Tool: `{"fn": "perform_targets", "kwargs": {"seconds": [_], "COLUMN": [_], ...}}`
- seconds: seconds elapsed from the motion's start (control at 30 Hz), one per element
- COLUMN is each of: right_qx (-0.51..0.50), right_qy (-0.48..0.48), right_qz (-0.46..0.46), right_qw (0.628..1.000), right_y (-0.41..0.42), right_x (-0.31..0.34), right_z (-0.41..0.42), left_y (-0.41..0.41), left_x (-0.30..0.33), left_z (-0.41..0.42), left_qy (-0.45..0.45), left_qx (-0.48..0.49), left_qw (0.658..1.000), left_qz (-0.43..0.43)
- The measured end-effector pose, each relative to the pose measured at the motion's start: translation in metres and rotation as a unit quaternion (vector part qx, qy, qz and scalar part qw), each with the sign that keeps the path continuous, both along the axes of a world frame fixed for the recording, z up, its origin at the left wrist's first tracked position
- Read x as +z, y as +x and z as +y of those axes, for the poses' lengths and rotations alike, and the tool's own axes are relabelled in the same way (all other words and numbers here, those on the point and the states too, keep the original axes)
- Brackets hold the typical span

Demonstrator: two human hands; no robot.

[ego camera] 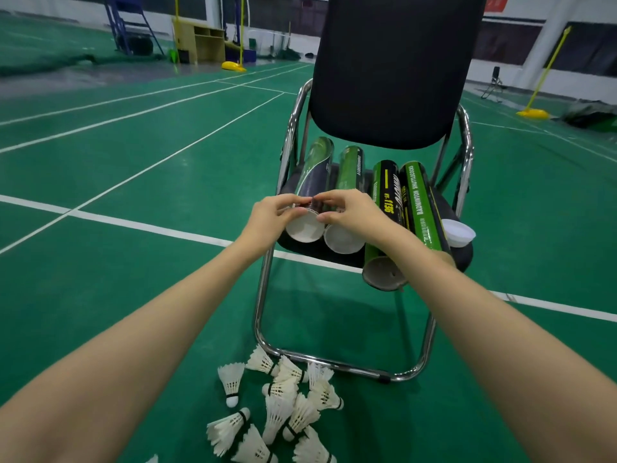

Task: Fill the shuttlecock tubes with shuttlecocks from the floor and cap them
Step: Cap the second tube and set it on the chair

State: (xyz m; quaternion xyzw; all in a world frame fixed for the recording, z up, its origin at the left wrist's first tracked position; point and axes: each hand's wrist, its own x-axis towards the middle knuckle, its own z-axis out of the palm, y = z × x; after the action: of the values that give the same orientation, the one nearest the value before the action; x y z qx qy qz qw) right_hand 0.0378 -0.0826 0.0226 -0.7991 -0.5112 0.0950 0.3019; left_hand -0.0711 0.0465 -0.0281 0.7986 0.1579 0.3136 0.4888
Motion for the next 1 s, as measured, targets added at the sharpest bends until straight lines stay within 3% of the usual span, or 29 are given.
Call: {"fn": "perform_targets", "kwargs": {"seconds": [0.1,0.23,0.4,0.57,0.7,1.0], "right_qx": [-0.004,-0.014,-0.061,-0.068,-0.077,-0.069], "right_qy": [0.006,-0.036,-0.107,-0.116,-0.071,-0.029], "right_qz": [0.019,-0.028,-0.056,-0.056,-0.073,-0.081], "right_qw": [1.000,0.999,0.991,0.989,0.992,0.994], "right_y": [0.000,0.001,0.005,0.000,0.001,-0.002], "right_x": [0.015,0.026,0.024,0.009,0.003,-0.002], "right_z": [-0.023,-0.075,-0.129,-0.141,-0.141,-0.140], "left_y": [-0.003,-0.008,-0.029,-0.029,-0.023,-0.023], "left_x": [0.002,0.012,0.019,0.001,0.000,-0.005], "left_z": [-0.005,-0.019,-0.071,-0.129,-0.140,-0.147], "left_qy": [0.007,0.040,0.094,-0.002,-0.018,-0.098], "left_qx": [0.003,0.008,-0.017,-0.075,-0.108,-0.130], "left_qw": [1.000,0.999,0.995,0.997,0.989,0.985], "left_qz": [0.010,0.031,-0.019,0.034,0.094,0.055]}}
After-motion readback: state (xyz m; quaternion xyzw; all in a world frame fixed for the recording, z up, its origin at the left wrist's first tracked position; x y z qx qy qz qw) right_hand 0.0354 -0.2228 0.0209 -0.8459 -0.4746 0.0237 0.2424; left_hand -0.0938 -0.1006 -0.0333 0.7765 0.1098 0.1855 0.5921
